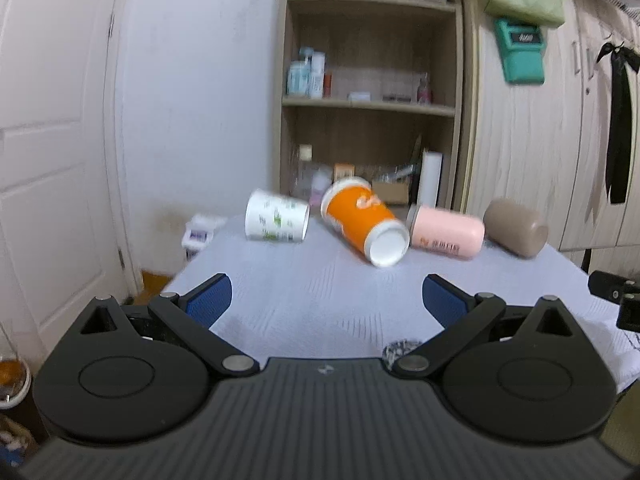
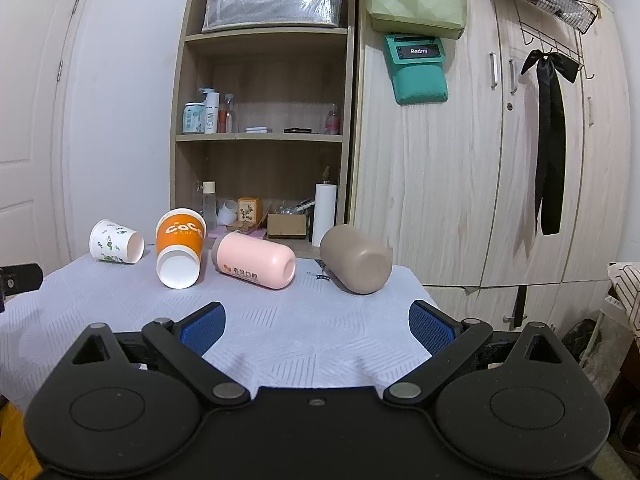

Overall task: Flip cup upright
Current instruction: 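Move the right tool toward the lying pink tumbler and straddle its body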

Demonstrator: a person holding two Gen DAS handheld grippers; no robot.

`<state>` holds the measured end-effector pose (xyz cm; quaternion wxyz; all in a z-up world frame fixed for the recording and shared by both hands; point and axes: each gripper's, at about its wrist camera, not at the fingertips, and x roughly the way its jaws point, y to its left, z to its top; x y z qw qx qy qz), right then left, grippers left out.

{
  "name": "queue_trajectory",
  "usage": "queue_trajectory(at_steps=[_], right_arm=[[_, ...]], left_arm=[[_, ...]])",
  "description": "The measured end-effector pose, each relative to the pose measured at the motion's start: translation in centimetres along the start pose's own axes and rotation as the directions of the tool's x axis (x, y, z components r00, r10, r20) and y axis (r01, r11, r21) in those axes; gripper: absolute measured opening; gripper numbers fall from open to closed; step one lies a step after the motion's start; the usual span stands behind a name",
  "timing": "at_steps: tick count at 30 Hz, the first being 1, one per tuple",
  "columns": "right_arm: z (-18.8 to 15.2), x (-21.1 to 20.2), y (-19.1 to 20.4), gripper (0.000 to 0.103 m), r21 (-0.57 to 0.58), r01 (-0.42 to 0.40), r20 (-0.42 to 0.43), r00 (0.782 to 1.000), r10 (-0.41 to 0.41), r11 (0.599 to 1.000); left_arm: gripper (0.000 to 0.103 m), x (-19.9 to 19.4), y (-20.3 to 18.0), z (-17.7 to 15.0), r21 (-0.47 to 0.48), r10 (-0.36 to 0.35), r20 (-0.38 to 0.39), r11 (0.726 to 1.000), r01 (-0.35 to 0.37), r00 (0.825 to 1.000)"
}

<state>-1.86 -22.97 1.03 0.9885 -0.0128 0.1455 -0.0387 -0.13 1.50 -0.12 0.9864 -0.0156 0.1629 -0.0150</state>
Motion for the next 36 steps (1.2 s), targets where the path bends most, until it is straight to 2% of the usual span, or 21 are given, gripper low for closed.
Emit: queue_trajectory(at_steps=[4, 8, 11, 14, 16, 18, 21, 26, 28, 32, 36], right_arm=[[0.2, 0.1, 0.0, 0.100, -0.005, -0.030, -0.006, 1.000, 0.030, 1.000], [1.5, 0.3, -0.6, 0.100, 0.015, -0.156, -0.013, 0.988, 0.156, 0.988], [3.1, 1.3, -0.8, 0.100, -0.031, -0.282, -0.044, 0.959, 0.281, 0.959], [5.0, 2.8, -0.4, 0.100, -0.124, -0.401, -0.100, 0.915, 0.391, 0.908], [6.0, 4.0, 0.0, 0.100, -0.164, -0.454, -0.131, 0.890, 0.437, 0.876], [7.0, 5.7, 0.2, 0.100, -0.204, -0.515, -0.180, 0.856, 0.485, 0.833], [7.8, 8.4, 0.3, 0.100, -0.253, -0.552, -0.228, 0.832, 0.505, 0.795], [7.9, 13.7, 1.2, 0.100, -0.302, -0.596, -0.317, 0.799, 0.511, 0.744], [7.5, 15.8, 1.5, 0.100, -0.326, -0.594, -0.345, 0.799, 0.493, 0.735], [6.9, 19.9, 2.5, 0.100, -0.399, -0.558, -0.368, 0.824, 0.430, 0.728], [6.7, 22.9, 3.0, 0.100, -0.442, -0.557, -0.404, 0.823, 0.399, 0.703]], left_arm=[[0.103, 1.4, -0.5, 0.7, 0.036, 0.014, -0.105, 0.999, -0.010, 0.994], [0.103, 3.3, -0.6, 2.6, 0.009, 0.031, -0.192, 1.000, -0.030, 0.981], [0.103, 4.9, -0.4, 4.3, -0.045, 0.006, -0.252, 0.999, -0.018, 0.968], [0.103, 6.4, -0.3, 5.5, -0.105, -0.057, -0.263, 0.994, 0.030, 0.963], [0.103, 7.5, -0.5, 6.0, -0.131, -0.084, -0.262, 0.990, 0.051, 0.961], [0.103, 9.0, -0.7, 6.2, -0.170, -0.117, -0.280, 0.983, 0.071, 0.953], [0.103, 11.0, -0.7, 6.0, -0.228, -0.183, -0.296, 0.967, 0.117, 0.937], [0.103, 14.3, -1.0, 5.2, -0.268, -0.190, -0.338, 0.958, 0.100, 0.922], [0.102, 15.6, -1.1, 4.9, -0.300, -0.210, -0.346, 0.948, 0.104, 0.915], [0.102, 17.2, -1.1, 4.5, -0.333, -0.229, -0.347, 0.937, 0.109, 0.909], [0.102, 18.1, -1.1, 4.3, -0.355, -0.268, -0.331, 0.924, 0.144, 0.904]])
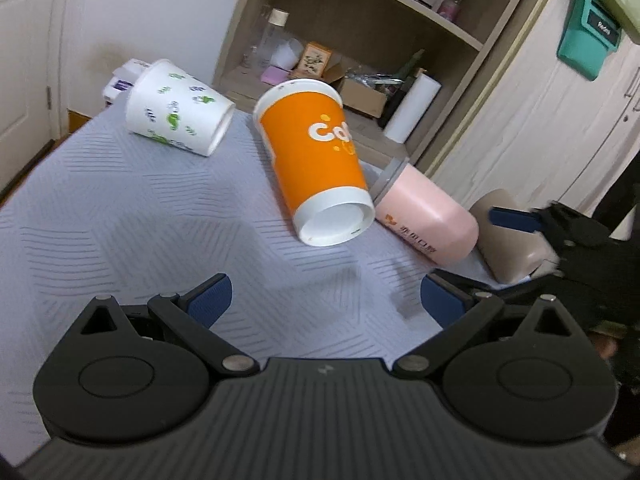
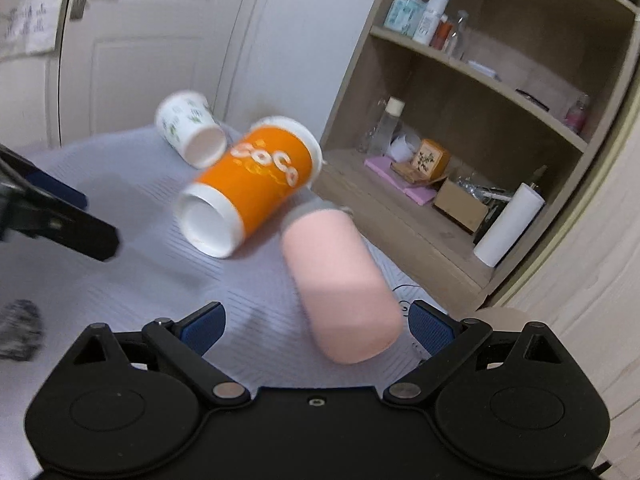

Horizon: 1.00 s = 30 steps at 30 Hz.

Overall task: Flip cup upright
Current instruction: 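Move the right tool toward the lying pink tumbler and straddle its body, then close the right gripper on the pink tumbler's body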

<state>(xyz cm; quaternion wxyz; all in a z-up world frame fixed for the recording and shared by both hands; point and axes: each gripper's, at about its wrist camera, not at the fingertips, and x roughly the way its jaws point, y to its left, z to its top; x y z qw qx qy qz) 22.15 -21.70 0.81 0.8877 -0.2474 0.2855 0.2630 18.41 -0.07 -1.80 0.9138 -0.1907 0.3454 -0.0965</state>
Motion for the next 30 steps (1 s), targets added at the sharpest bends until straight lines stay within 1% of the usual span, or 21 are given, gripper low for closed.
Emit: queue_trajectory(at_steps=[4, 7, 9, 11, 12, 13, 14, 15, 19, 21, 24, 28, 30], right_arm=[[0.4, 2.8, -1.0, 0.100, -0.049, 0.014, -0.048, 0.999, -0.016, 0.999], [0.4, 4.2, -1.6, 0.100, -0.059, 0.013, -0.083, 0.996, -0.018, 0.998], [0.4, 5.1, -2.2, 0.100, -0.042, 0.037, -0.114, 0.993, -0.041, 0.998], [0.5, 5.5, -2.9, 0.099, -0.005, 0.020, -0.130, 0.991, -0.021, 1.000], [0.5, 5.6, -3.3, 0.098, 0.015, 0.009, -0.135, 0.991, -0.006, 1.000], [0.5, 5.6, -3.4, 0.088, 0.031, 0.001, -0.140, 0.990, 0.003, 1.000], [0.7, 5.6, -3.6, 0.071, 0.052, -0.014, -0.144, 0.989, 0.021, 0.999], [0.9, 5.3, -3.7, 0.072, 0.074, -0.039, -0.152, 0.987, 0.050, 0.997], [1.0, 3.6, -2.9, 0.072, 0.141, -0.048, -0.129, 0.989, 0.066, 0.989], [1.0, 2.6, -2.3, 0.072, 0.185, -0.050, -0.132, 0.988, 0.076, 0.981], [0.7, 0.8, -0.8, 0.072, 0.211, -0.020, -0.125, 0.991, 0.048, 0.977], [-0.3, -1.2, 0.5, 0.072, 0.307, 0.005, -0.148, 0.988, 0.042, 0.952], [-0.9, -2.3, 1.5, 0.072, 0.326, 0.051, -0.152, 0.988, -0.001, 0.944]], left_arm=[[0.101, 0.7, 0.3, 0.1, -0.027, -0.048, -0.007, 0.998, 0.048, 0.999], [0.100, 1.0, 0.4, 0.0, -0.026, -0.065, -0.017, 0.998, 0.065, 0.998], [0.100, 1.1, 0.3, -0.1, -0.023, -0.072, -0.020, 0.997, 0.071, 0.997], [0.100, 1.1, 0.3, -0.1, -0.019, -0.086, -0.024, 0.996, 0.085, 0.996], [0.100, 1.1, 0.3, -0.1, -0.026, -0.091, -0.024, 0.996, 0.090, 0.996], [0.100, 1.0, 0.4, 0.0, -0.035, -0.097, -0.025, 0.995, 0.096, 0.995], [0.100, 1.0, 0.5, -0.1, -0.043, -0.103, -0.026, 0.994, 0.101, 0.994], [0.100, 0.9, 0.5, -0.1, -0.049, -0.107, -0.027, 0.993, 0.106, 0.994], [0.100, 0.4, 0.7, -0.4, -0.063, -0.120, -0.022, 0.991, 0.118, 0.993], [0.100, 0.0, 0.5, -0.6, -0.065, -0.130, -0.026, 0.990, 0.128, 0.991], [0.100, -0.7, 0.2, -0.8, -0.062, -0.145, -0.033, 0.988, 0.143, 0.989], [0.100, -1.9, -0.6, -1.4, -0.046, -0.153, -0.042, 0.988, 0.151, 0.987], [0.100, -2.3, -1.0, -1.8, -0.045, -0.160, -0.061, 0.987, 0.157, 0.985]])
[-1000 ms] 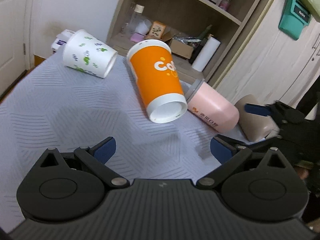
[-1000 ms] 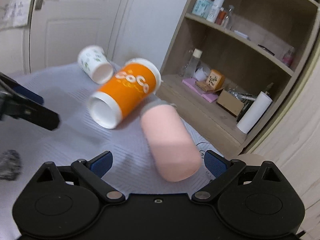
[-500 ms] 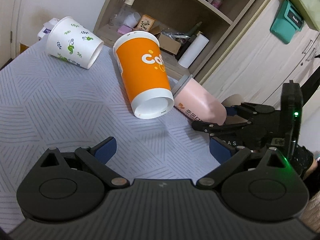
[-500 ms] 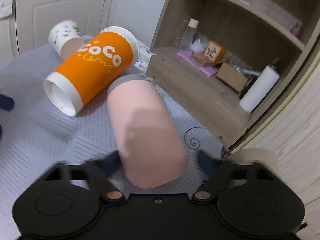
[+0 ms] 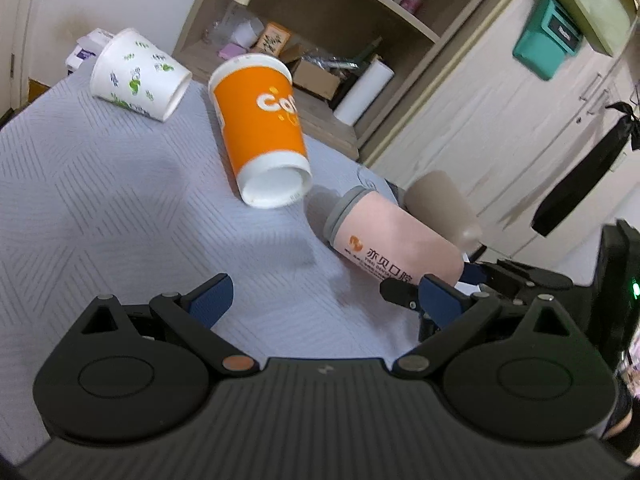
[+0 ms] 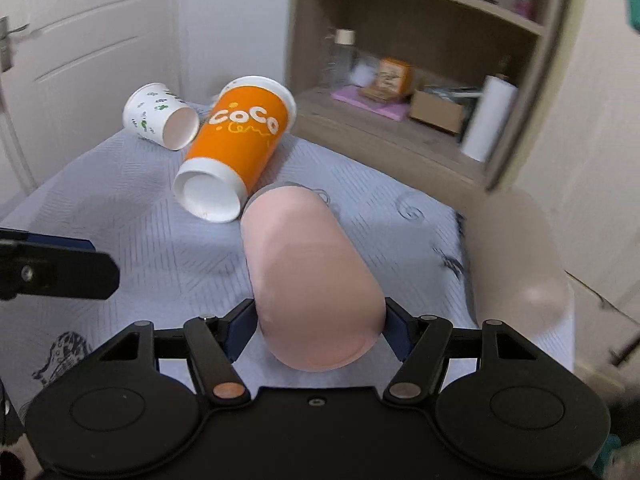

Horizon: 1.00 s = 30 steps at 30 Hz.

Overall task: Flip cup upright
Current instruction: 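Close the right gripper on the pink tumbler's body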

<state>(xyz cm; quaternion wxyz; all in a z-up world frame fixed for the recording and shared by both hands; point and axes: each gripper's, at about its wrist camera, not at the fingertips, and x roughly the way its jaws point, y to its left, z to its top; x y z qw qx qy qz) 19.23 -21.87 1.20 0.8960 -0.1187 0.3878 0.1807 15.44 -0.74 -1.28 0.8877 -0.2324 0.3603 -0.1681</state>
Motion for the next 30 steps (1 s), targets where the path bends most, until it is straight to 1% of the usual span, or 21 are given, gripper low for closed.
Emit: queue_trajectory(at_steps=[2, 5, 9, 11, 14, 16, 19, 21, 23, 24, 25, 26, 28, 30], right_arm=[[-1.1, -1.2, 0.9, 0.072, 0.012, 0.017, 0.018, 1.000, -0.017, 1.000], [-2.7, -2.6, 1.9, 0.072, 0.068, 0.013, 0.012, 1.000, -0.014, 0.998], [-4.8, -3.7, 3.0, 0.072, 0.114, 0.000, -0.011, 1.000, 0.001, 0.993], [-5.7, -3.9, 3.3, 0.072, 0.143, -0.021, -0.027, 0.999, 0.025, 0.990], [-6.7, -4.0, 3.7, 0.071, 0.176, -0.053, -0.041, 0.997, 0.061, 0.983], [-7.1, -4.1, 3.9, 0.071, 0.179, -0.059, -0.031, 0.997, 0.066, 0.982], [-7.2, -4.1, 3.6, 0.071, 0.182, -0.091, -0.025, 0.995, 0.097, 0.979], [-7.3, -4.3, 3.3, 0.073, 0.181, -0.116, -0.017, 0.993, 0.121, 0.977], [-7.2, -4.5, 3.0, 0.078, 0.171, -0.143, -0.017, 0.989, 0.148, 0.975], [-7.2, -4.7, 2.8, 0.080, 0.169, -0.155, -0.009, 0.987, 0.159, 0.973], [-7.1, -4.8, 2.6, 0.082, 0.164, -0.171, -0.005, 0.985, 0.174, 0.971], [-6.9, -5.0, 2.3, 0.082, 0.165, -0.188, 0.000, 0.982, 0.190, 0.968], [-6.4, -5.2, 1.6, 0.082, 0.168, -0.226, 0.000, 0.973, 0.229, 0.959], [-5.9, -5.1, 0.9, 0.082, 0.162, -0.267, -0.017, 0.962, 0.274, 0.950]], left_arm=[[0.100, -0.3, -0.3, -0.5, -0.004, -0.017, -0.023, 1.000, 0.017, 1.000], [0.100, -0.7, -0.6, -1.2, -0.016, -0.043, -0.054, 0.999, 0.042, 0.998], [0.100, -0.7, -1.3, -2.1, -0.004, -0.038, -0.087, 0.999, 0.038, 0.995], [0.100, -0.6, -1.4, -2.4, -0.014, -0.050, -0.107, 0.999, 0.049, 0.993], [0.100, 0.1, -1.3, -2.8, -0.057, -0.093, -0.145, 0.995, 0.085, 0.985], [0.100, 0.8, -1.1, -2.8, -0.092, -0.121, -0.163, 0.990, 0.107, 0.979], [0.100, 2.0, -0.4, -2.8, -0.186, -0.173, -0.184, 0.973, 0.138, 0.968], [0.100, 2.8, -0.1, -2.7, -0.226, -0.197, -0.200, 0.962, 0.151, 0.960], [0.099, 3.6, -0.1, -2.5, -0.234, -0.209, -0.212, 0.959, 0.158, 0.955], [0.098, 4.0, -0.2, -2.5, -0.236, -0.206, -0.217, 0.959, 0.154, 0.954], [0.094, 4.2, -0.3, -2.4, -0.235, -0.206, -0.218, 0.960, 0.153, 0.954], [0.092, 4.5, -0.4, -2.3, -0.236, -0.205, -0.217, 0.960, 0.152, 0.954], [0.084, 4.9, -0.5, -2.0, -0.244, -0.194, -0.214, 0.960, 0.141, 0.957], [0.081, 5.2, -0.6, -1.8, -0.238, -0.185, -0.213, 0.962, 0.132, 0.959]])
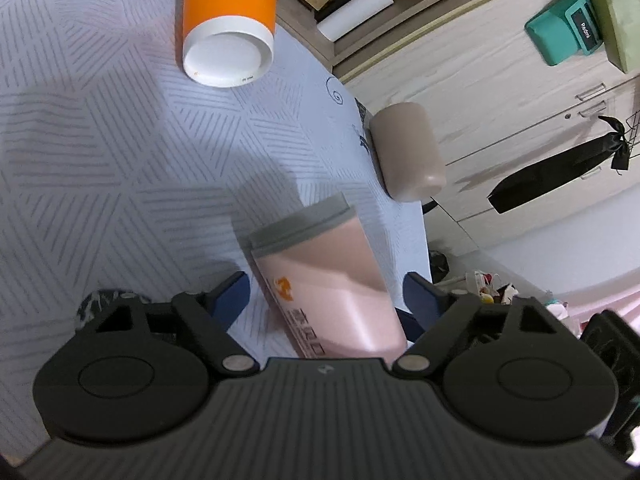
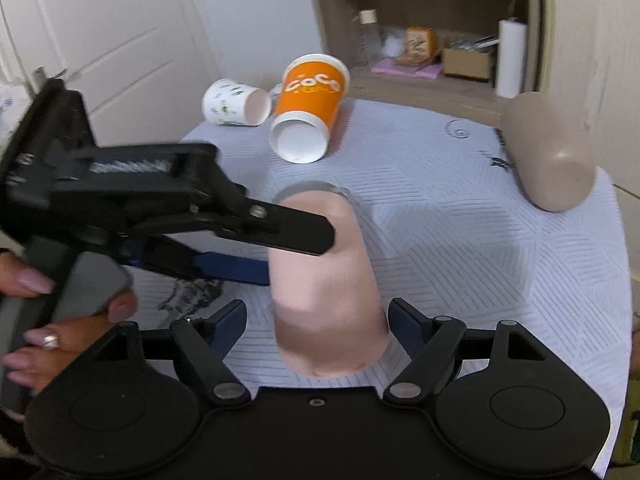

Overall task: Flip cup upright
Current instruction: 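Close the right gripper on the pink tumbler's body, then rotate the right gripper to stand the pink tumbler lid-up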

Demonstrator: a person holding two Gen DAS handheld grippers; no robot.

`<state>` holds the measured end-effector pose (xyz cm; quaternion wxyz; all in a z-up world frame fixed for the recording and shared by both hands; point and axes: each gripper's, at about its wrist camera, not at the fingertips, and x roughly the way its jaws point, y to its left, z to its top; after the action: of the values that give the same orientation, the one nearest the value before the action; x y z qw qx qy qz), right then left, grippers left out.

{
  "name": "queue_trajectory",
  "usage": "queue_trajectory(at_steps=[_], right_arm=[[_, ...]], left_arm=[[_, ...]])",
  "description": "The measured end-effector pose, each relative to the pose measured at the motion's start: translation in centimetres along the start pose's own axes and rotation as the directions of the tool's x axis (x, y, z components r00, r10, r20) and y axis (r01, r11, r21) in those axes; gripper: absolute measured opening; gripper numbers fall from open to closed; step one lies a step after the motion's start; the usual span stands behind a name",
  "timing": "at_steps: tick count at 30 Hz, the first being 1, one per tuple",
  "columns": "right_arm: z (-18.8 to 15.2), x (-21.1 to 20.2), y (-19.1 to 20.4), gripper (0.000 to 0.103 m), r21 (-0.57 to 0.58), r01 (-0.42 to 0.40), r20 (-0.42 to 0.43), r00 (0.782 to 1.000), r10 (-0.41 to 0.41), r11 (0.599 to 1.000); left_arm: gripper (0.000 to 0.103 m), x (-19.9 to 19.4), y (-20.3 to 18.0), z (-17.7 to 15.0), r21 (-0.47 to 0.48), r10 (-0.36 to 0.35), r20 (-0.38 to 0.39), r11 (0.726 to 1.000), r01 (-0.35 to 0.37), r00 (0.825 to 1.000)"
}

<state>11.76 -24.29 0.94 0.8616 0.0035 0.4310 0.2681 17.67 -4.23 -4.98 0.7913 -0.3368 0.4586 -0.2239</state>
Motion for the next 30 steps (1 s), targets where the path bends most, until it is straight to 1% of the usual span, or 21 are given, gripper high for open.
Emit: queue_trajectory(at_steps=[5, 7, 9, 11, 12, 14, 16, 19, 21, 25, 27, 30], right_arm=[[1.5, 0.6, -0.5, 0.081, -0.047, -0.056, -0.066, 0.996, 0.053, 0.997], [2.0, 1.0, -0.4, 0.080, -0.058, -0.052, -0.082, 0.996, 0.047, 0.997], [2.4, 1.4, -0.2, 0.080, -0.088, -0.032, -0.097, 0.995, 0.024, 0.996], [2.7, 1.7, -0.2, 0.080, -0.103, -0.038, -0.120, 0.992, 0.025, 0.994], [2.8, 1.8, -0.4, 0.079, -0.097, -0.052, -0.134, 0.990, 0.039, 0.994], [3.0, 2.0, -0.6, 0.070, -0.083, -0.060, -0.148, 0.988, 0.047, 0.995], [3.0, 2.0, -0.5, 0.068, -0.083, -0.049, -0.148, 0.988, 0.037, 0.995], [2.5, 1.8, -0.6, 0.068, -0.072, -0.050, -0.126, 0.991, 0.041, 0.996], [2.1, 1.6, -0.5, 0.068, -0.077, -0.048, -0.101, 0.994, 0.040, 0.996], [1.0, 0.9, -0.3, 0.068, -0.069, -0.057, -0.038, 0.998, 0.055, 0.996], [0.3, 0.6, -0.1, 0.068, -0.065, -0.067, 0.002, 0.998, 0.068, 0.996], [-0.9, 0.1, 0.7, 0.068, -0.078, -0.047, 0.074, 0.996, 0.053, 0.996]], left_arm=[[0.080, 0.3, -0.2, 0.2, -0.006, 0.001, 0.006, 1.000, -0.001, 1.000], [0.080, 0.6, -0.4, 0.5, -0.001, 0.004, 0.009, 1.000, -0.004, 1.000], [0.080, 0.6, -0.5, 0.4, -0.001, 0.011, 0.010, 1.000, -0.011, 1.000], [0.077, 0.6, -0.6, 0.3, 0.011, 0.017, 0.017, 1.000, -0.017, 1.000], [0.071, 0.7, -0.7, 0.2, 0.024, 0.029, 0.023, 0.999, -0.030, 0.999], [0.071, 0.8, -0.8, 0.2, 0.047, 0.037, 0.032, 0.998, -0.039, 0.999], [0.071, 0.8, -0.9, 0.1, 0.056, 0.036, 0.036, 0.998, -0.038, 0.999], [0.071, 0.6, -1.0, -0.1, 0.090, 0.030, 0.049, 0.995, -0.034, 0.998], [0.071, 0.2, -1.3, -0.4, 0.130, 0.024, 0.063, 0.991, -0.032, 0.998], [0.071, -1.0, -2.2, -1.5, 0.252, 0.034, 0.100, 0.966, -0.058, 0.994], [0.071, -1.4, -2.7, -1.8, 0.288, 0.041, 0.113, 0.955, -0.073, 0.993], [0.071, -2.2, -3.5, -2.3, 0.351, 0.044, 0.129, 0.932, -0.087, 0.991]])
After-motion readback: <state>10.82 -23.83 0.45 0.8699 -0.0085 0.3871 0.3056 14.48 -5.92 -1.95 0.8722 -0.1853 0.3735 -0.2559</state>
